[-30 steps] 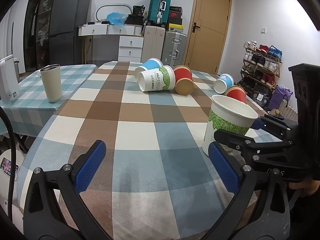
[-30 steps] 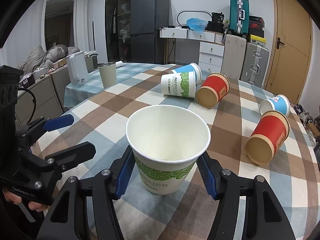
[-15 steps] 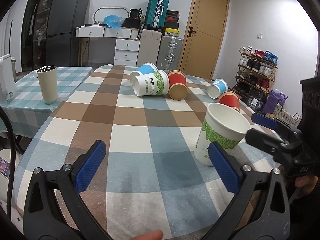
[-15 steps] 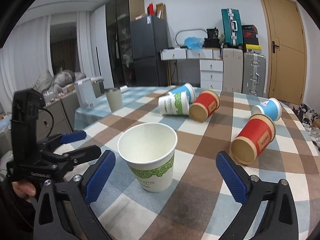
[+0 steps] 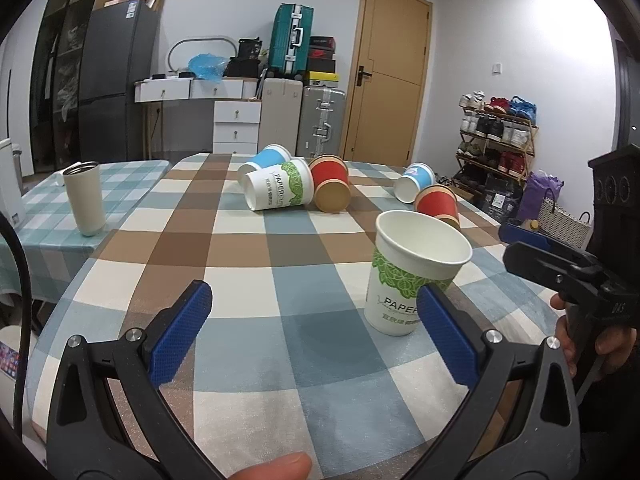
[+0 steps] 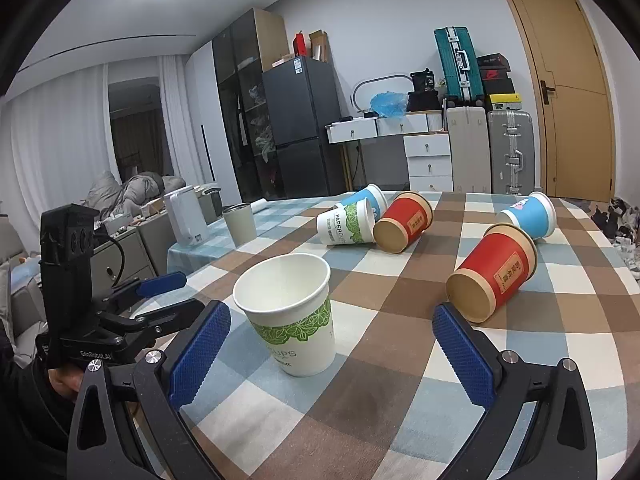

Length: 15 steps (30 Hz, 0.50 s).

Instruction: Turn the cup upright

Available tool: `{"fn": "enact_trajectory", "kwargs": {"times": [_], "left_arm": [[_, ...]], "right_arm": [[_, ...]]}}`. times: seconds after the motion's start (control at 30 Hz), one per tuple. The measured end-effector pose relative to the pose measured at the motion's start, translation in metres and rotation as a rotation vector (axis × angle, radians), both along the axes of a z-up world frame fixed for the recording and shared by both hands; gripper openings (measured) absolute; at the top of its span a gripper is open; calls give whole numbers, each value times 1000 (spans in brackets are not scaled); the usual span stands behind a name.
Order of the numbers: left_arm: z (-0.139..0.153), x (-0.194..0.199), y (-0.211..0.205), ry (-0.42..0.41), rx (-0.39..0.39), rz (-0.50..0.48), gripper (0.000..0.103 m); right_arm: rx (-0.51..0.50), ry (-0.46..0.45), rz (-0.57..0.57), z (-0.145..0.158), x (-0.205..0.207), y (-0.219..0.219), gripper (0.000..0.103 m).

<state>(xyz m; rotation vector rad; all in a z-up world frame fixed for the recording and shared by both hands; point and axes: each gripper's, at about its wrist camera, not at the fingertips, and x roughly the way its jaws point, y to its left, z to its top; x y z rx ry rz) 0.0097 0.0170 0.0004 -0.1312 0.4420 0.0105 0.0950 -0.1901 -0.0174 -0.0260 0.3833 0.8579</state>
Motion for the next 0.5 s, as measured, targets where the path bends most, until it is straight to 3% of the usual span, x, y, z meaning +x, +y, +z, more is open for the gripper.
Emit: {"fn": "enact_trajectory", "kwargs": {"times": [0.5], "left_arm": [[-1, -3, -4, -3, 13, -6, 102]], "right_arm": [[2, -10, 7, -1, -5, -1, 103]]}}
